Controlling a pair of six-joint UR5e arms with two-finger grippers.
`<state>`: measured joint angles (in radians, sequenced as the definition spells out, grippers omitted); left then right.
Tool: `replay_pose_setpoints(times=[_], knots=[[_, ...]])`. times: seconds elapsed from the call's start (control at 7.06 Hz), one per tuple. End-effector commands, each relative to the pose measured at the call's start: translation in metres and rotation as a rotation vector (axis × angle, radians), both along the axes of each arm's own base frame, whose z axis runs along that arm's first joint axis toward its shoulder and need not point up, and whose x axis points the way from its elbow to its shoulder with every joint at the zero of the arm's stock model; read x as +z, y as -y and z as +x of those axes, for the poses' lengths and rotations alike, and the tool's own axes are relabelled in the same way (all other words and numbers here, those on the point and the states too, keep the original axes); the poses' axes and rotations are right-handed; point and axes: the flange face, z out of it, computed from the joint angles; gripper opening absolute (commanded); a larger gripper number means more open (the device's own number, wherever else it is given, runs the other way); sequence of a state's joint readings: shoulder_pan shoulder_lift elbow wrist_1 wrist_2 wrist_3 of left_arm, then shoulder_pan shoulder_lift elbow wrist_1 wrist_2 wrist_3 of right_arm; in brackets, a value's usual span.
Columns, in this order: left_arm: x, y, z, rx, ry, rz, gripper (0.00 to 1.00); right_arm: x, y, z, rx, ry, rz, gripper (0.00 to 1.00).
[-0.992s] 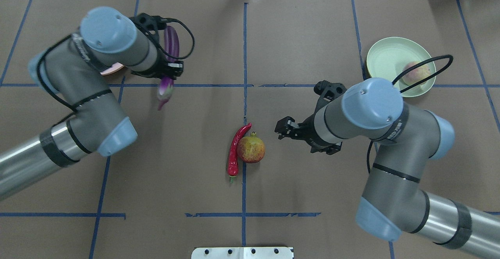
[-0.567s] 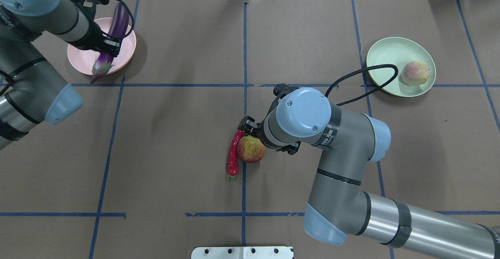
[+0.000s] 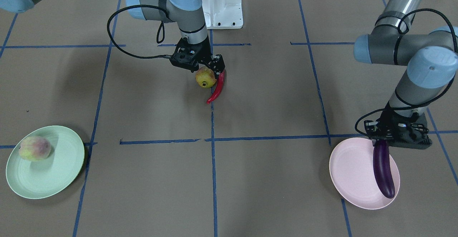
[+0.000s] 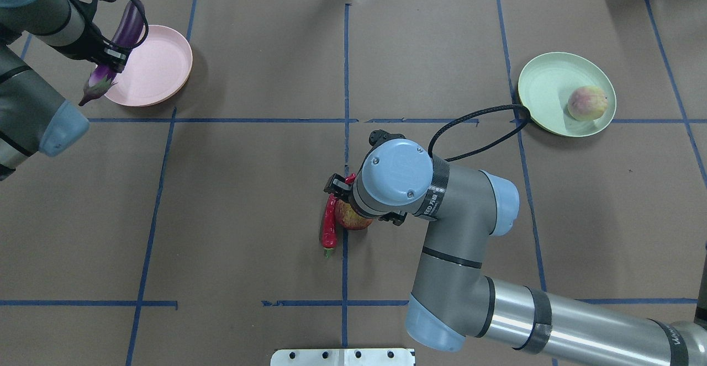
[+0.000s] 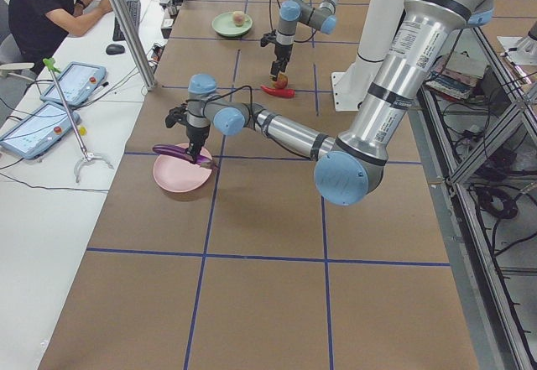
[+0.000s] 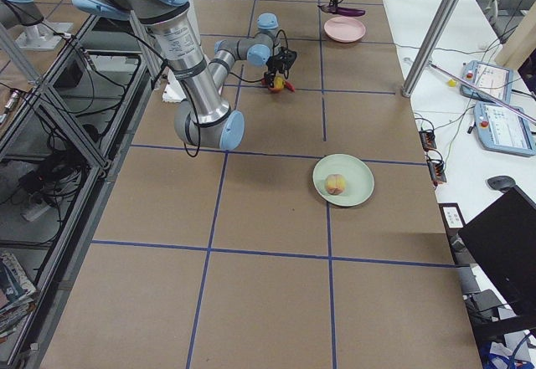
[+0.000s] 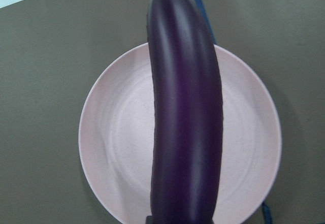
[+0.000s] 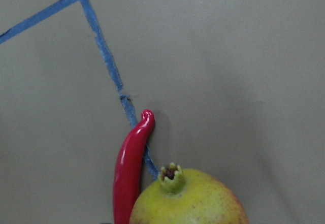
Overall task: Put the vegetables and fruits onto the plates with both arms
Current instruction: 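Place eggplant on pink plate with left gripper while right gripper grasps pomegranate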
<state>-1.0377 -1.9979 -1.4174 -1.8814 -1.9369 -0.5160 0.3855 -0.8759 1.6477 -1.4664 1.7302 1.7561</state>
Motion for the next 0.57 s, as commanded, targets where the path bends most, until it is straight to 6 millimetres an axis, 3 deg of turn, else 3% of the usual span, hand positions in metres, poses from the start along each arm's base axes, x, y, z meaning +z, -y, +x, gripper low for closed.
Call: replay_pose_setpoints(times=[0.0, 0.14, 0.28, 0.42], knots=[[0.029, 0.028, 0.017, -0.04, -0.014, -0.026, 0.1, 0.009, -0.003, -0.014, 0.003, -0.026, -0.01, 1.0], [0.029, 0.035, 0.025, -0.045, -0.013, -0.044, 0.3, 0.003, -0.001, -0.014, 0.039, -0.011, -0.04, 0.59], [0.021, 0.05, 0.037, -0.043, -0.011, -0.048, 0.69, 0.004, -0.001, -0.014, 0.062, -0.005, -0.07, 0.04], [0.019, 0.049, 0.037, -0.041, -0.027, -0.024, 1.0, -0.01, 0.002, -0.006, 0.076, 0.022, -0.067, 0.0]])
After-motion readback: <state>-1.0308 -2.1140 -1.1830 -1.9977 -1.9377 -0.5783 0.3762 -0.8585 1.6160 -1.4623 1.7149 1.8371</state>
